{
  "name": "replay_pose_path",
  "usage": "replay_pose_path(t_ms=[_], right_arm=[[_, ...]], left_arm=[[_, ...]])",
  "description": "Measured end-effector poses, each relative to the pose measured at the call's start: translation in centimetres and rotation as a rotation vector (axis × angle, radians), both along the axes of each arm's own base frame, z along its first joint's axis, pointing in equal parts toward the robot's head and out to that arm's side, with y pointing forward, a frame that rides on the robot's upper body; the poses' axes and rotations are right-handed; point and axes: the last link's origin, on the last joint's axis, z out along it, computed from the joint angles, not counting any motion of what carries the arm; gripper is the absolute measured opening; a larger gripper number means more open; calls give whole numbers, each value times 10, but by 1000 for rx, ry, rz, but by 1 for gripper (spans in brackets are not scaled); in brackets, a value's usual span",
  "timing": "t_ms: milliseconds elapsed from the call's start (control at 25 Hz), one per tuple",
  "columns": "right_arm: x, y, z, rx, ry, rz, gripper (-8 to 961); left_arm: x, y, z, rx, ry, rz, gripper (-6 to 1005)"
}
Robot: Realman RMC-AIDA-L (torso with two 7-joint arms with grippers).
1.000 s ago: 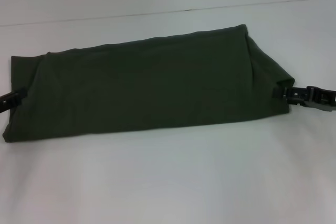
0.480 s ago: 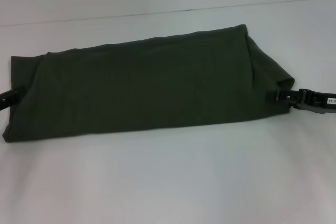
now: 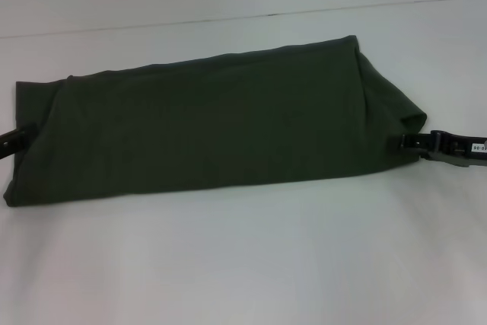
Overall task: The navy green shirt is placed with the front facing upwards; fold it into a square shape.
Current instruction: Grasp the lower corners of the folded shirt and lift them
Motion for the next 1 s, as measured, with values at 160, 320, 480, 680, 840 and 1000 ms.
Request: replay_pose_path(t_ms=[160, 320, 480, 680, 840, 1000], right_arm=[[1, -1, 0, -2, -3, -2, 569], [1, 0, 1, -1, -5, 0, 401], [1, 0, 1, 3, -5, 1, 282], [2, 0, 2, 8, -3, -4, 134], [3, 0, 3, 12, -6, -5, 12], [3, 0, 3, 15, -7, -6, 12]], left_arm=[[-1, -1, 0, 0, 0, 3, 910], [-2, -2, 0, -2, 2, 6, 910], [-8, -4, -2, -19, 36, 32, 910], [-16, -8, -5, -56, 74, 53, 910], [-22, -12, -3, -67, 77, 77, 910], [-30, -16, 0, -80, 83, 95, 909]])
